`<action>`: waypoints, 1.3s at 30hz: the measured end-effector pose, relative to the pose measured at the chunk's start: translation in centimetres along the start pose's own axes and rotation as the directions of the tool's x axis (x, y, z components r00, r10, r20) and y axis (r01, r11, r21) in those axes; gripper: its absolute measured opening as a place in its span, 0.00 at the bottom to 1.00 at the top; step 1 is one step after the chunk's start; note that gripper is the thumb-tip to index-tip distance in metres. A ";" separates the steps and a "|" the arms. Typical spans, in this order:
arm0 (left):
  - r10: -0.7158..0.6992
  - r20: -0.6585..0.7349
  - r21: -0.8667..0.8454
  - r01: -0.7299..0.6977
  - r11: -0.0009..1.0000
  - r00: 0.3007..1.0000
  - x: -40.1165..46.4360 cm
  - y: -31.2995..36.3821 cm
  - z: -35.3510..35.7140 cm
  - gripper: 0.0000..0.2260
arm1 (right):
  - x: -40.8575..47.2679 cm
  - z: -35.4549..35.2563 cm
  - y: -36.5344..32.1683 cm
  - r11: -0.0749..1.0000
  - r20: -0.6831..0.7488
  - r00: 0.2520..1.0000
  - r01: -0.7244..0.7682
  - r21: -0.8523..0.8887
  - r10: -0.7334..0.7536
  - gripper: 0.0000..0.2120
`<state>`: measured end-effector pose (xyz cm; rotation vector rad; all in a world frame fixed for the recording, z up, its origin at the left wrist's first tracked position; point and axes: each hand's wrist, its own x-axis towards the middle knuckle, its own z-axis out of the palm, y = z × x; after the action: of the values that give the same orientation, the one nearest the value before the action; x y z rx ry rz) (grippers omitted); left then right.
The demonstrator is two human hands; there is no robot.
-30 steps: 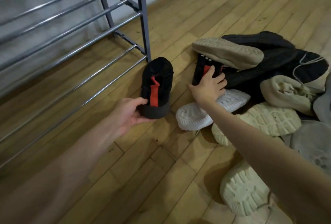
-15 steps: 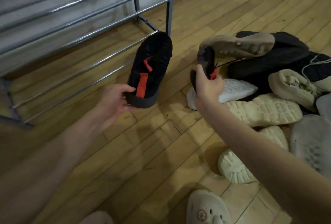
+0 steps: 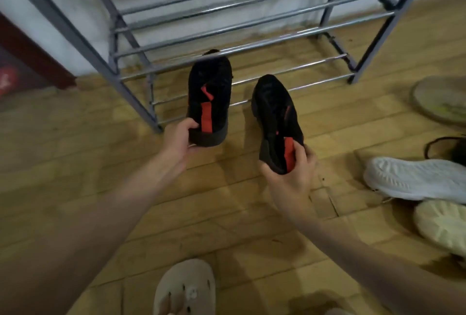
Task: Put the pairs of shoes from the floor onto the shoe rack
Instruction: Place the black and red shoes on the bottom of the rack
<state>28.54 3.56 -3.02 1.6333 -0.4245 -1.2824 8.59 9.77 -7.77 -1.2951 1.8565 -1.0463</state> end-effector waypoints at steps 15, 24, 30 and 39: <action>-0.112 -0.057 -0.333 0.087 0.939 0.992 6.1 2.2 -3.2 0.10 | 10.2 11.1 -6.2 0.952 0.083 0.955 0.292 -0.095 -0.285 0.38; -0.124 -0.127 -0.417 0.060 0.907 0.984 6.8 2.3 -2.8 0.11 | 11.2 14.3 -6.7 0.918 0.148 0.918 0.385 -0.098 -0.369 0.36; -0.176 -0.173 -0.540 0.056 0.839 0.969 6.0 2.4 -3.0 0.12 | 11.2 15.4 -6.8 0.891 0.197 0.899 0.423 -0.164 -0.390 0.37; -0.355 -0.204 -0.210 0.314 0.926 0.912 4.4 -0.5 -2.1 0.17 | 10.0 10.6 -5.0 0.832 0.358 0.808 0.539 -0.129 -0.468 0.32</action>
<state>31.96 1.48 -5.85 1.7333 0.1224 -1.3074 16.57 -3.31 -9.07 -2.0463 1.4424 -0.8251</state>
